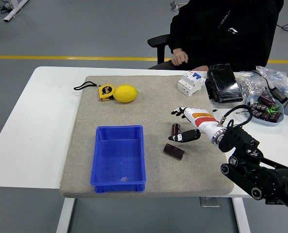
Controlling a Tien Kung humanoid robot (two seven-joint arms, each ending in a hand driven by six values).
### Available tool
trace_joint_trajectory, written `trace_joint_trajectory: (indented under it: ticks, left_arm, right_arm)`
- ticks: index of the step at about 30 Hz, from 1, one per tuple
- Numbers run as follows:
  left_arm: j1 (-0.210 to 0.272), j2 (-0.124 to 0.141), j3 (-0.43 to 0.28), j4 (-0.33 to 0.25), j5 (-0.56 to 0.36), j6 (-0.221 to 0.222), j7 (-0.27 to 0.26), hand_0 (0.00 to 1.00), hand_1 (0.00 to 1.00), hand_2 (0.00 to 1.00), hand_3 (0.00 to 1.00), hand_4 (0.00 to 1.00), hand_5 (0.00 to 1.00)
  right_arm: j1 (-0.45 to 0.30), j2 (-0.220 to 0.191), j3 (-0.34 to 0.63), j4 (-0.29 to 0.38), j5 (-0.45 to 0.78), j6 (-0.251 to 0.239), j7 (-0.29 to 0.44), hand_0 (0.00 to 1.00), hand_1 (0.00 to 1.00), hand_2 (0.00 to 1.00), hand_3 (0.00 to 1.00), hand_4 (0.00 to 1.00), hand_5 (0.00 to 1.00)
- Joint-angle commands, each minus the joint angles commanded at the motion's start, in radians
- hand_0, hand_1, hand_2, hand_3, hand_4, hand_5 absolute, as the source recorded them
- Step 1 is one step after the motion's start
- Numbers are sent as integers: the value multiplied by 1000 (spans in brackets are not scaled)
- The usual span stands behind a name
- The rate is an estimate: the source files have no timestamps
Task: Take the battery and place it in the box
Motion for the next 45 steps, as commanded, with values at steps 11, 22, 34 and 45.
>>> trace_joint_trajectory:
  ticks: [11,22,34,45]
  left_arm:
    - [-3,-3,10,-2,-7,-2,1,723,700,662,584,633,540]
    - [-7,-4,15,-3,-7,-3,1,723,701,662,585,632,539]
    - [-6,-5,10,-4,4,-5,4,722,706,663,585,632,539]
    - [-5,-6,11,-5,8,-7,5,722,703,663,585,631,540]
  right_arm:
    - [22,40,-35,-107,17,-31,2,653,645,707,772,998,421]
    - [38,63,-63,-138,-4,-41,1,617,615,683,706,993,411]
    - [48,85,-116,-177,-6,-51,6,582,586,649,641,960,401]
    - [50,80,-128,-203,-2,-69,10,503,537,582,587,911,381]
